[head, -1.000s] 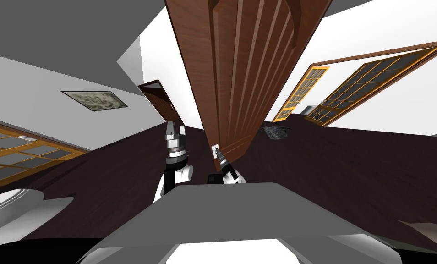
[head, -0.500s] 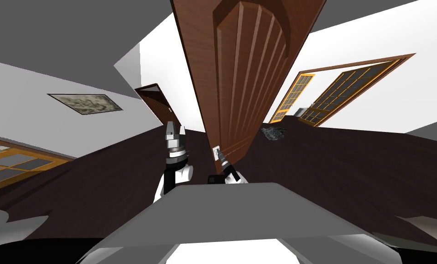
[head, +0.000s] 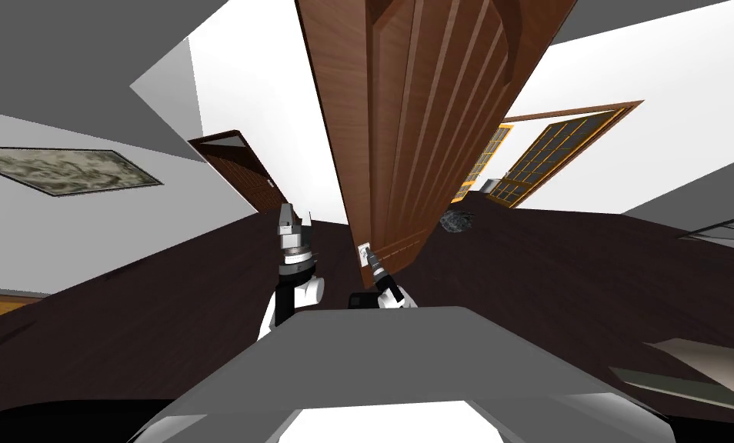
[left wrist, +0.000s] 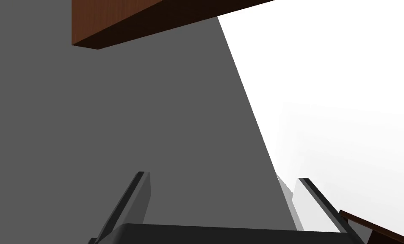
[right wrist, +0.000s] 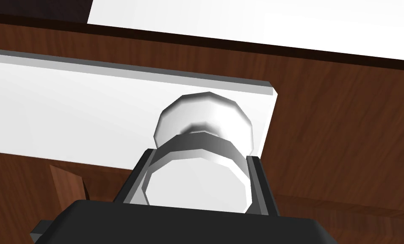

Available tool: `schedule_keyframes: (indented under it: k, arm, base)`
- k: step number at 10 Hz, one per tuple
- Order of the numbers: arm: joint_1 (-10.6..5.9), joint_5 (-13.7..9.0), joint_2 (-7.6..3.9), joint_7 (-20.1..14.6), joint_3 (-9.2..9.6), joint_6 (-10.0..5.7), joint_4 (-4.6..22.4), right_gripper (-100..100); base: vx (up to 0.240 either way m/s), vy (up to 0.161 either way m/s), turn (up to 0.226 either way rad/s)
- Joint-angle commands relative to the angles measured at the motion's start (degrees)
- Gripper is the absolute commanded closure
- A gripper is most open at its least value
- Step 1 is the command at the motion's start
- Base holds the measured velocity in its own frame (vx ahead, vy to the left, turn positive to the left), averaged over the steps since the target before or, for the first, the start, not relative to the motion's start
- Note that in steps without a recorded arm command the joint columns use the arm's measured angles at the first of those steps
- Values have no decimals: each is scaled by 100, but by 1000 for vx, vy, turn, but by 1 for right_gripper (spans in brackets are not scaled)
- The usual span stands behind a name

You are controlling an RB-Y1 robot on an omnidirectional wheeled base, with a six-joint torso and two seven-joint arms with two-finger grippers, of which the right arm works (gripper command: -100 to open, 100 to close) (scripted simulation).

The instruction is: Push the door open

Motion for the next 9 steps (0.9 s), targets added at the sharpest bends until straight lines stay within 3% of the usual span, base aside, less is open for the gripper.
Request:
schedule_keyframes:
  k: [1,2,3,4,7,9]
  arm:
    - [24,-37,71,-8,-108,4,-13,100]
    - [38,-47,184,0,-134,11,-31,100]
    - [14,-36,127,0,-114,-9,-17,100]
    - [-4,-67,-27,3,-240,-8,-35,100]
    - [-20,-110,-144,7,-407,5,-44,100]
    - [-35,-149,-140,10,-559,17,-52,100]
  base:
    - [75,209,-129]
    - [60,193,-173]
    - [34,81,-58]
    - [89,98,-63]
    - [114,161,-83]
    - [141,207,-127]
